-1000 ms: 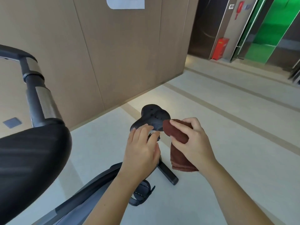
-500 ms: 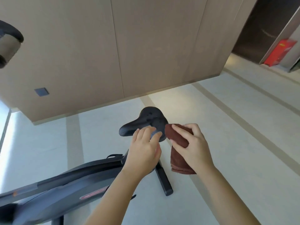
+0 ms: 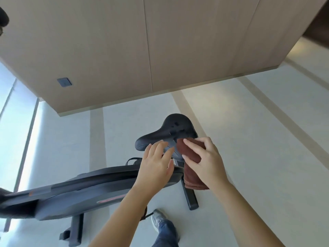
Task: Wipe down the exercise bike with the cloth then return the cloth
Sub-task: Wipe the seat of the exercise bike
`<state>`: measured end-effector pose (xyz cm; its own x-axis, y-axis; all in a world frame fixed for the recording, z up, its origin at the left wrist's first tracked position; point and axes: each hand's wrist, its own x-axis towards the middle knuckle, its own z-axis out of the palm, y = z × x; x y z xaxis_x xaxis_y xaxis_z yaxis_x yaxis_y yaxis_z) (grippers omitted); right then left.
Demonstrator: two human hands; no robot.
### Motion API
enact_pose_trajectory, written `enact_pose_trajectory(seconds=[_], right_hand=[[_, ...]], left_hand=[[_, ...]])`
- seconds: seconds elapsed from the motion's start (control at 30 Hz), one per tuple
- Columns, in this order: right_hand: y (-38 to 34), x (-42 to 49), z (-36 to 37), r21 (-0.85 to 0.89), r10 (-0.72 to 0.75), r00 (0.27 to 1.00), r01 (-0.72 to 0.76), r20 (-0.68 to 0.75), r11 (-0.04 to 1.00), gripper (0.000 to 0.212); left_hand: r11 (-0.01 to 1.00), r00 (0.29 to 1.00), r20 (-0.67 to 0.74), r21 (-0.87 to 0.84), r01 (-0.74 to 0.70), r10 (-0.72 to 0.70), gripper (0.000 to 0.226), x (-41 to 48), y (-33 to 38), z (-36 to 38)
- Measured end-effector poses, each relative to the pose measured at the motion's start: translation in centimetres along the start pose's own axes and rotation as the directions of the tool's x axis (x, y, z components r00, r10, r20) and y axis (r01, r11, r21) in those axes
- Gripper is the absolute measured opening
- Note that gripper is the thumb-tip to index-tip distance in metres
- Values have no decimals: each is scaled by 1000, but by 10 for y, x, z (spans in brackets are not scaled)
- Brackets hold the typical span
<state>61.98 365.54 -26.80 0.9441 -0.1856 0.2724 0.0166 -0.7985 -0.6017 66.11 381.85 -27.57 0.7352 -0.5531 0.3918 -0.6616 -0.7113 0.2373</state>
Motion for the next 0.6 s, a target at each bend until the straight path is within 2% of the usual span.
enact_pose_trajectory(seconds=[0.1,0.2,0.37,0.53,0.6], right_hand=[[5,35,14,-89,-60,996,66,60,994,41],[12,83,30,-153,-103,993,110,52,982,42],[32,104,73,-354,73,973,9,219,935,49],[41,99,86,-308,4,993,33,117,951,45],[42,118,90,-304,-37,986,86,163,949,40]], left_hand=[[1000,997,75,20,22,-24,37,13,-24,16],[998,989,147,61,23,-32,51,28,-51,32],[996,972,222,59,61,-72,66,45,-81,57],[996,963,253,13,92,-92,68,48,-95,76],[996,965,245,-4,92,-89,68,45,-95,80]])
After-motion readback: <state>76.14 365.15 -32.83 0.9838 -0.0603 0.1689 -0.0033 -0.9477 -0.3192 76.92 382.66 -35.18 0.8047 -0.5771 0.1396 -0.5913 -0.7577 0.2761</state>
